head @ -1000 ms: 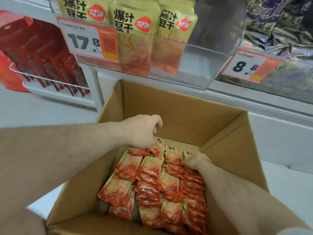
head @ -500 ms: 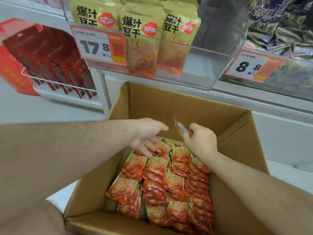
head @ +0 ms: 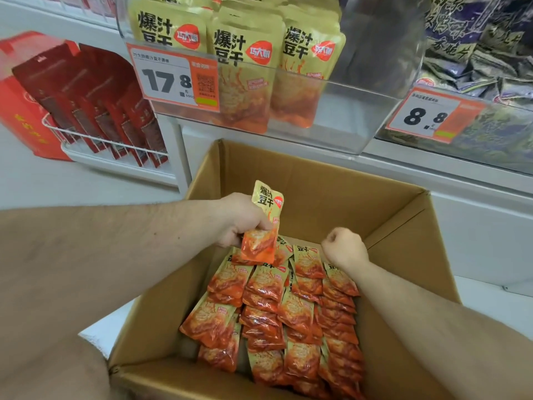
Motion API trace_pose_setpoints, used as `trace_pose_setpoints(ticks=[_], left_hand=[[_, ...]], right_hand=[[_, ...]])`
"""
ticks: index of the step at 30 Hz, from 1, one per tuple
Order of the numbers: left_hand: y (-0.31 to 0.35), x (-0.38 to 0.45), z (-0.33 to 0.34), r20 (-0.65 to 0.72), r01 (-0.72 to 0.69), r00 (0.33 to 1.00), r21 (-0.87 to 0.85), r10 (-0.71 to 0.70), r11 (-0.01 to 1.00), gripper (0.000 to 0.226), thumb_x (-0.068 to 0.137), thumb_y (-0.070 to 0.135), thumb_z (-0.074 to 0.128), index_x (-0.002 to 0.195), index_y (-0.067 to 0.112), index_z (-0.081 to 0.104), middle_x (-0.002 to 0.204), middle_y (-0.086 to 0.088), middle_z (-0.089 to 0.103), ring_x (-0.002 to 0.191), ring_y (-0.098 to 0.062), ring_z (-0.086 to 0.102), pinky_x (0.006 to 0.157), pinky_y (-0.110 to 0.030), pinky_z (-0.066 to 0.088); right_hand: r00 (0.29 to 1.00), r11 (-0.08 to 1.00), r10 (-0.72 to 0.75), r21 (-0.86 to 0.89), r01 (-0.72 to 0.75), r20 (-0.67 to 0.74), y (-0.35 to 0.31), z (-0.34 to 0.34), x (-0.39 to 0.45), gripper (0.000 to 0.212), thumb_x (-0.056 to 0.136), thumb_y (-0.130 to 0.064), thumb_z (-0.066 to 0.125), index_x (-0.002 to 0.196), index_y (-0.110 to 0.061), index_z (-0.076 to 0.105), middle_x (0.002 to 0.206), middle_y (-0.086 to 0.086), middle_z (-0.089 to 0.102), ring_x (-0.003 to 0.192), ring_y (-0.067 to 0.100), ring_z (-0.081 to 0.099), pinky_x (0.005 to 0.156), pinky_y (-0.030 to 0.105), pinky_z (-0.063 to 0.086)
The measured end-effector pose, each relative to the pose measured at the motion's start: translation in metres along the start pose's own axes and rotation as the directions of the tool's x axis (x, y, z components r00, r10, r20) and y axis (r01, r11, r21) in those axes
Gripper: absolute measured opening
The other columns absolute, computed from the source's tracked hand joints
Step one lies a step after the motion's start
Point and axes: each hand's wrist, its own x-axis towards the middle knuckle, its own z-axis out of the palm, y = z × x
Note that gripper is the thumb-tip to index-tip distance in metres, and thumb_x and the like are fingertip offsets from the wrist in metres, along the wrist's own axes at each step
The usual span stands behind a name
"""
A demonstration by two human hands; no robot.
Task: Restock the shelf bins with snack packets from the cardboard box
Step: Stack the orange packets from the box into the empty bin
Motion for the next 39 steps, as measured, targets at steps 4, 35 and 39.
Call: trace_pose_setpoints(ticks=[4,35,39], left_hand=[[-0.006,0.008,-0.008,-0.023,0.007,1.0,0.121,-0.004,0.993,0.028,0.087,-0.004,0.067,0.11,0.012,0.067,0.105,-0.008,0.073,0.096,-0.025,0.068,0.068,-0.033,0.053],[0.013,-0.062,-0.027,0.077,-0.18,0.981,-0.007,0.18,0.984,0.041,0.07,-0.02,0.04,0.094,0.007,0.06,0.103,-0.014,0.058,0.091,-0.029,0.049,0.071,-0.034,0.039],[0.021,-0.079,-0.023,0.137,-0.26,0.951,-0.119,0.276,0.958,0.037,0.085,-0.018,0.048,0.104,0.007,0.067,0.107,-0.012,0.073,0.103,-0.03,0.067,0.088,-0.045,0.056]], right_hand=[[0.964,0.984,0.157,-0.118,-0.135,0.214,0.016,0.054,0.025,0.03,0.084,-0.044,0.064,0.093,-0.015,0.062,0.09,0.002,0.064,0.086,0.024,0.06,0.076,0.032,0.055],[0.828,0.614,-0.411,0.787,-0.059,0.382,-0.079,-0.102,-0.108,0.019,0.095,0.0,0.056,0.081,-0.012,0.055,0.059,-0.002,0.061,0.051,0.008,0.047,0.053,0.023,0.035],[0.914,0.646,-0.314,0.763,0.008,0.257,-0.101,-0.114,-0.127,0.018,0.091,-0.004,0.066,0.08,-0.012,0.054,0.06,0.003,0.065,0.049,0.01,0.055,0.044,0.018,0.044]])
